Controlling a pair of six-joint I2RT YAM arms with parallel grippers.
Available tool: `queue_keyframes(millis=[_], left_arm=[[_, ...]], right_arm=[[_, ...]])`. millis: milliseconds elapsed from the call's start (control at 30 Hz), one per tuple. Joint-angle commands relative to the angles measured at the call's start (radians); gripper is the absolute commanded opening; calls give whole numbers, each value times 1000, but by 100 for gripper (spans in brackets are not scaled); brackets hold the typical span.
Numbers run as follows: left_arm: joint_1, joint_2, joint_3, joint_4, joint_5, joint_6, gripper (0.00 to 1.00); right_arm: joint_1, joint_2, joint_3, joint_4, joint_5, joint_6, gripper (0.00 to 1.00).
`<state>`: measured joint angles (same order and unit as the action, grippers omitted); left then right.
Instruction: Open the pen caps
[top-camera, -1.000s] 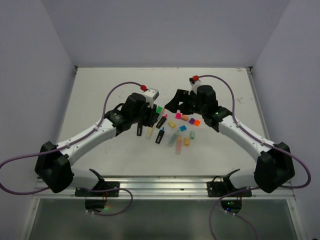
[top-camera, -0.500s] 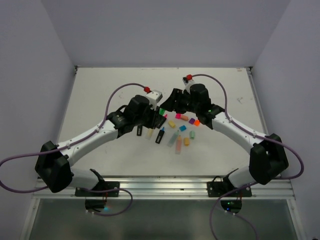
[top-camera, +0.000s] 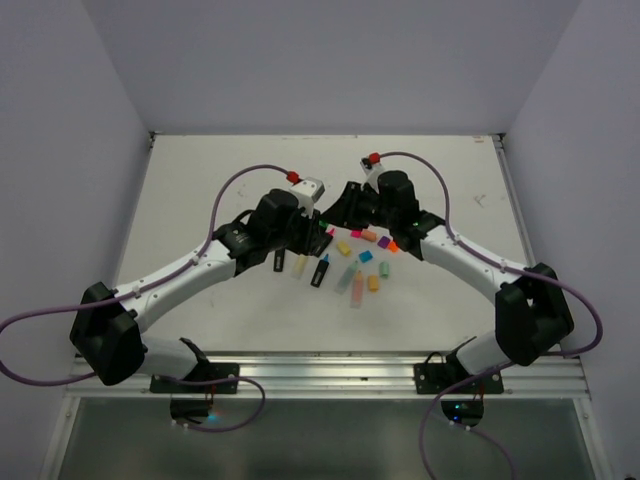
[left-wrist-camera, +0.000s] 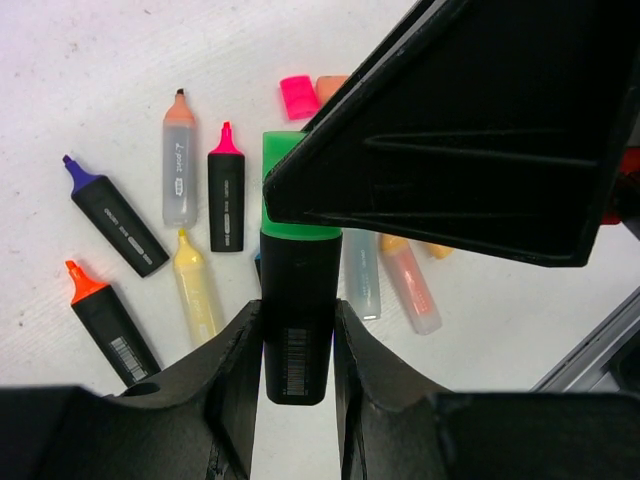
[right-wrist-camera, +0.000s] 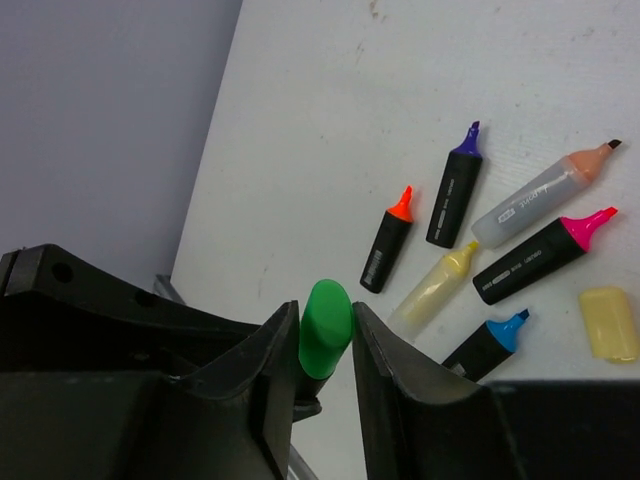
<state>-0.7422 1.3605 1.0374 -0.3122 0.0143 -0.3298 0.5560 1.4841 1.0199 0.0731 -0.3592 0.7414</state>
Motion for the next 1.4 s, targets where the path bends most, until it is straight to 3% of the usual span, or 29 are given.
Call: queue_keyframes(millis=[0, 67, 133, 233, 267, 367, 400, 467, 633, 800, 933, 1233, 1367], left_arm=[[-6, -20, 30, 56, -10, -17, 3], [-8, -23, 30, 58, -10, -17, 3], [-6, -26, 29, 58, -4, -20, 3], [-6, -31, 20, 56, 1, -34, 11], [-8, -38, 13, 48, 1, -37, 24], [-5, -63, -2, 45, -4, -40, 48], [-3, -70, -10, 50, -2, -40, 63], [12, -99, -25, 73, 19, -38, 73], [153, -172, -126, 177, 280, -61, 73], [205, -199, -174, 281, 467, -67, 66], [218, -212, -191, 343, 512, -83, 56], [231, -232, -218, 470, 653, -132, 40], [233, -231, -220, 481, 659, -144, 26]], right_arm=[[7, 7, -9, 54, -34, 12, 30], [5, 5, -14, 63, -29, 12, 25], [7, 2, -20, 77, -32, 12, 13], [7, -13, -27, 97, -35, 10, 0], [5, -19, -30, 102, -43, 6, 0], [5, -39, -37, 111, -49, -11, 0], [4, -45, -40, 120, -55, -23, 0], [4, -60, -41, 139, -72, -36, 0], [-11, -80, -38, 204, -156, -71, 0], [-27, -99, -43, 309, -283, -68, 0], [-34, -93, -52, 443, -362, -31, 0], [-41, -94, -58, 525, -414, -17, 0], [-50, -105, -64, 540, -412, -17, 0]])
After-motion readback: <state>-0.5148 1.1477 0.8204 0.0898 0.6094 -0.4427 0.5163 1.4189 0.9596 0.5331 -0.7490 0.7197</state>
